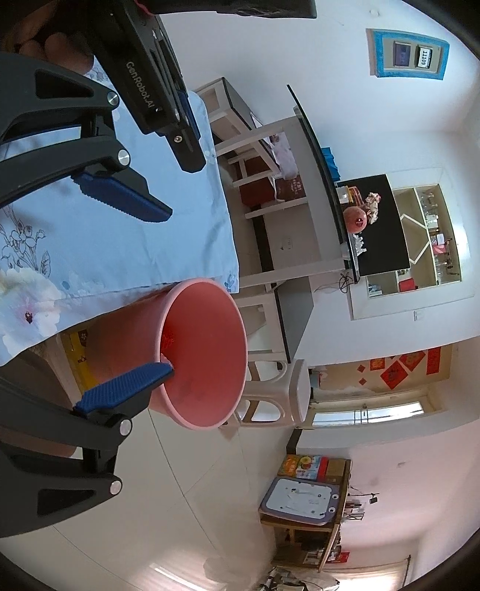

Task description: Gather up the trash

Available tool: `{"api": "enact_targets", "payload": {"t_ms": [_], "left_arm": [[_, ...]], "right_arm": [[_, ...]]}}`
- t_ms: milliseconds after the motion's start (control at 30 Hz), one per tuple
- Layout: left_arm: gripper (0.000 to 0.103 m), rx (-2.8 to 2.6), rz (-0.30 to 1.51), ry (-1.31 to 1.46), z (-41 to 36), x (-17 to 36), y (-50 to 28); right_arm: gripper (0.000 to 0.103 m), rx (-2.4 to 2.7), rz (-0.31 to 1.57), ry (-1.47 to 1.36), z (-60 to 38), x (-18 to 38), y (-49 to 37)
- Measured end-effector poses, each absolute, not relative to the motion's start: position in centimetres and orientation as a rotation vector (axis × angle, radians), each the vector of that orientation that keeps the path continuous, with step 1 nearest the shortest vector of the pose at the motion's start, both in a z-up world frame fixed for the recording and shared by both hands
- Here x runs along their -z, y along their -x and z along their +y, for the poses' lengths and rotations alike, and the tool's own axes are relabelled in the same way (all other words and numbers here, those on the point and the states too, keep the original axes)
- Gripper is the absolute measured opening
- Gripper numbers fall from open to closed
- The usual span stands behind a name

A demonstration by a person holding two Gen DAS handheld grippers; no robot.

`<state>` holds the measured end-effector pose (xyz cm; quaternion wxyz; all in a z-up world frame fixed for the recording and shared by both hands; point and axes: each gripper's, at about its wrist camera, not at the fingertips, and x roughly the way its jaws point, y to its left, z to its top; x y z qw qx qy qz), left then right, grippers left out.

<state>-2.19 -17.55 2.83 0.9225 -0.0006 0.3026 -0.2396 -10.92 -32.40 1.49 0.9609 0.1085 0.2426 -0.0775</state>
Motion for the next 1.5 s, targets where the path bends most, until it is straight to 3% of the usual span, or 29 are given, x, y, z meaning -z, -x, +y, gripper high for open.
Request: {"api": "enact_targets", "payload": {"t_ms": [1500], "left_arm": [[0.038, 0.421, 0.627, 0.019, -16.8, -1.8, 1.7]], "right_arm": [[0.077, 0.204, 0.442, -0.211, -32.2, -2.9, 11.4]]}}
